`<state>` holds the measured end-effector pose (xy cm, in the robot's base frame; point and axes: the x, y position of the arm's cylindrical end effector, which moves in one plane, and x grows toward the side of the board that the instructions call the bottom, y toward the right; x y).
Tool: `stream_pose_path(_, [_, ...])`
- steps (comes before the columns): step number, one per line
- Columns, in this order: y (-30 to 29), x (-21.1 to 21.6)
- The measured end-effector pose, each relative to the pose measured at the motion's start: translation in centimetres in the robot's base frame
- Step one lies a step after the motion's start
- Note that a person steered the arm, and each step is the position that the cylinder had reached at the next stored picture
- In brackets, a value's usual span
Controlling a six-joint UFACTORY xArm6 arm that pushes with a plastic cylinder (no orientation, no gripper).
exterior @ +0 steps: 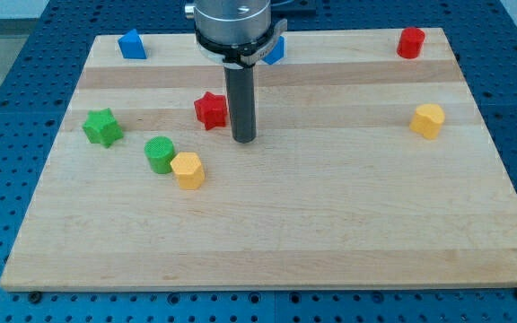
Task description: Move the red star closer to the yellow hexagon
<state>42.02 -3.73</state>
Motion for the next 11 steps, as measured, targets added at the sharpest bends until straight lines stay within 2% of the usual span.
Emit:
stream_pose_path(1, [1.2,-0.6])
stream_pose_path(2, [2.9,-3.0])
stream_pose_path(3, [2.9,-5.3])
stream_pose_path(4, [0.2,-6.6])
stream_pose_path(5, [-3.7,-6.9])
stream_pose_path(7, [-7.7,-6.9])
stream_pose_path(9, [-7.6,-6.5])
stream_pose_path(11, [-4.8,-4.1])
